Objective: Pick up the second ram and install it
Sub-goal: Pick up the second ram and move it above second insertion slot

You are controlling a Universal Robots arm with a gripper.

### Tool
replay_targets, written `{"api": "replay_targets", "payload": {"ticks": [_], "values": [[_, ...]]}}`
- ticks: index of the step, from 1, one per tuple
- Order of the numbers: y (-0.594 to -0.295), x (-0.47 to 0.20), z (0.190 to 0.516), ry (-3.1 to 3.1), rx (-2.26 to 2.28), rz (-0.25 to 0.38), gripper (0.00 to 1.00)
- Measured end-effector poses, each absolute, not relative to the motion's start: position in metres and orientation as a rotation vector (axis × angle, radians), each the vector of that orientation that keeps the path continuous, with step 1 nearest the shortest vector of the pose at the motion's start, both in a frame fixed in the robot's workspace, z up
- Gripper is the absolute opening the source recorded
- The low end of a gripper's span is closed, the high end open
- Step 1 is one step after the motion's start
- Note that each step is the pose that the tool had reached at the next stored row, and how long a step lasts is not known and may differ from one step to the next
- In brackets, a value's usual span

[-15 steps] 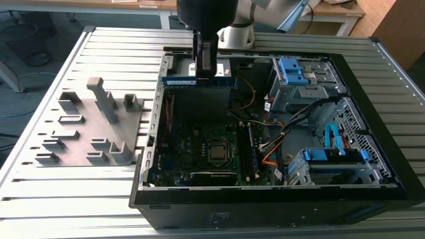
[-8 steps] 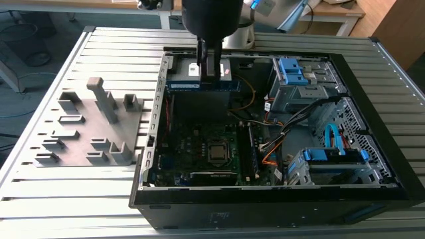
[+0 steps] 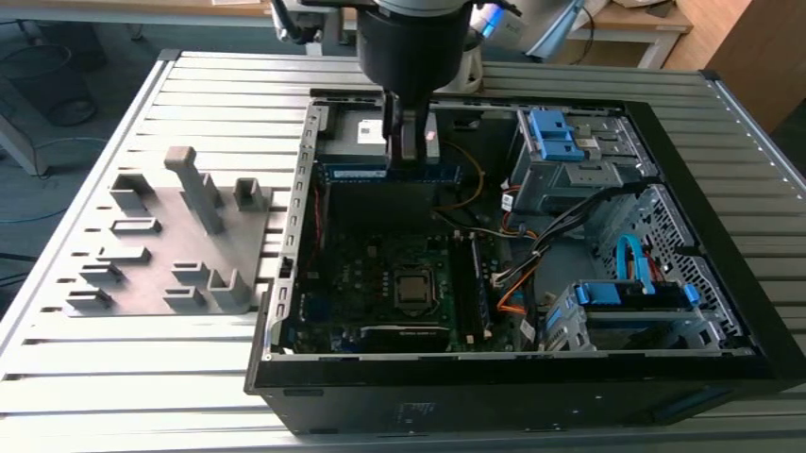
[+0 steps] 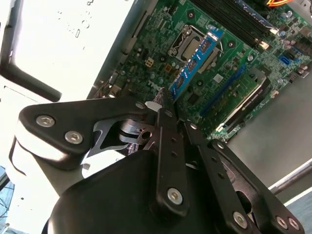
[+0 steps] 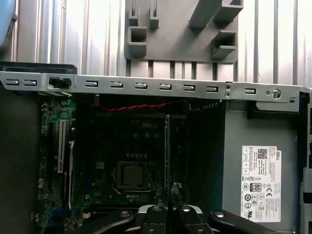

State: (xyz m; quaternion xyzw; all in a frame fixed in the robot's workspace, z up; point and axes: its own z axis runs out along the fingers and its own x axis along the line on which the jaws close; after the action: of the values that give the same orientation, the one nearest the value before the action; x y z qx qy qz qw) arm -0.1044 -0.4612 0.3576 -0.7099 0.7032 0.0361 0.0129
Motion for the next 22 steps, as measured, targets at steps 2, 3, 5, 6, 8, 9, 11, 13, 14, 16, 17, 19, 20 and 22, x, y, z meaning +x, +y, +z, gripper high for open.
{"api": "replay_targets", "payload": {"ticks": [2,3,5,6,8,9,11,13,14,16,17,19,20,22], "values": [[-0.461,-0.103,0.354,2.192,-2.212,0.112,0.14],[-0.461,-0.102,0.352,2.192,-2.212,0.112,0.14],[-0.461,-0.101,0.348,2.192,-2.212,0.112,0.14],[-0.461,-0.101,0.347,2.192,-2.211,0.112,0.14],[-0.461,-0.1,0.343,2.192,-2.211,0.112,0.14],[-0.461,-0.099,0.341,2.192,-2.211,0.112,0.14],[-0.461,-0.098,0.338,2.192,-2.211,0.112,0.14],[-0.461,-0.096,0.334,2.193,-2.211,0.112,0.14],[-0.461,-0.096,0.332,2.193,-2.211,0.112,0.14],[-0.461,-0.094,0.328,2.193,-2.21,0.112,0.14],[-0.461,-0.094,0.327,2.193,-2.21,0.112,0.14],[-0.461,-0.093,0.323,2.193,-2.21,0.112,0.14],[-0.461,-0.092,0.321,2.193,-2.21,0.112,0.14],[-0.461,-0.09,0.318,2.193,-2.21,0.112,0.14]]}}
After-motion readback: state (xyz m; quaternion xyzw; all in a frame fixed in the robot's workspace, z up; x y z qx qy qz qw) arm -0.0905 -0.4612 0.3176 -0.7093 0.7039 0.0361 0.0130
